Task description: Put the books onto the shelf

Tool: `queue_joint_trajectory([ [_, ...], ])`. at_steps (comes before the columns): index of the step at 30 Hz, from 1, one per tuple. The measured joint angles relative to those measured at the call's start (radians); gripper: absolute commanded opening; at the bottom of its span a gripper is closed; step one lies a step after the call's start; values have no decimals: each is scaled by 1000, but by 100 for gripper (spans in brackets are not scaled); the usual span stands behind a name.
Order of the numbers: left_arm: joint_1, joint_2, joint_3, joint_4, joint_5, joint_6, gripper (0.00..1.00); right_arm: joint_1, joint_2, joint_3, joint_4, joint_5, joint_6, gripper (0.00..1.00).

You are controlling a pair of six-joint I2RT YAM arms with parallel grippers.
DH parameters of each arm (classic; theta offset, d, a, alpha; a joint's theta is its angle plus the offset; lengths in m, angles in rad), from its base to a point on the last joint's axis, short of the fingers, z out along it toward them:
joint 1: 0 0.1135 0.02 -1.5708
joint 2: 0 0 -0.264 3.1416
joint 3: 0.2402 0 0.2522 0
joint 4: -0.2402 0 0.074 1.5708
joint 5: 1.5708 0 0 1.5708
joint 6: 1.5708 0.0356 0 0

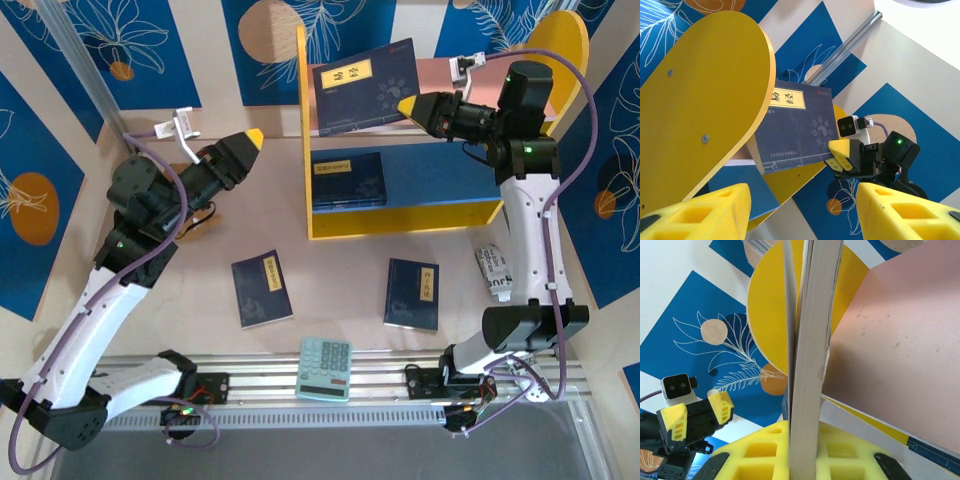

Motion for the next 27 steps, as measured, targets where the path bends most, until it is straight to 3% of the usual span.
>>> queue_joint_trajectory([
  [27, 0, 24, 46, -137, -11, 6, 59, 43, 82, 37, -5, 35, -3, 1],
])
